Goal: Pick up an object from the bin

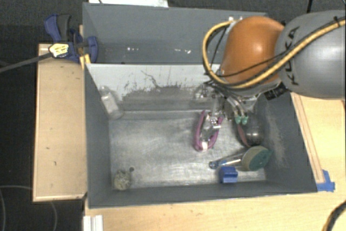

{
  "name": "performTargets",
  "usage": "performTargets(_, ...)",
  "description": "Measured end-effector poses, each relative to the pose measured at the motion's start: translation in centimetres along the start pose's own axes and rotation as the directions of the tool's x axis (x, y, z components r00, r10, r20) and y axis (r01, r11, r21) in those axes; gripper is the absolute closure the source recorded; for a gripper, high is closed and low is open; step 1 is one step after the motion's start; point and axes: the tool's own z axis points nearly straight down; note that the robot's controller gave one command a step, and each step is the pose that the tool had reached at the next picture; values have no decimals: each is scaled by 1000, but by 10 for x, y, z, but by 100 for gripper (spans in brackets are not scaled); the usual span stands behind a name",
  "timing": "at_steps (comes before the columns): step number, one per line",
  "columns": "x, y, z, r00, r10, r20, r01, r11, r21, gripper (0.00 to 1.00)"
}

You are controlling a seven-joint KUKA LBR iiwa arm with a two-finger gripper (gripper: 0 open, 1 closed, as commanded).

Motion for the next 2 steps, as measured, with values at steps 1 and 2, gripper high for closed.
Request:
performTargets(1, -16, -26, 73, 969, -245, 1, 245, 969, -3, 0)
performTargets(2, -1, -74, 93, 691, -723, 8, 723, 691, 6, 0)
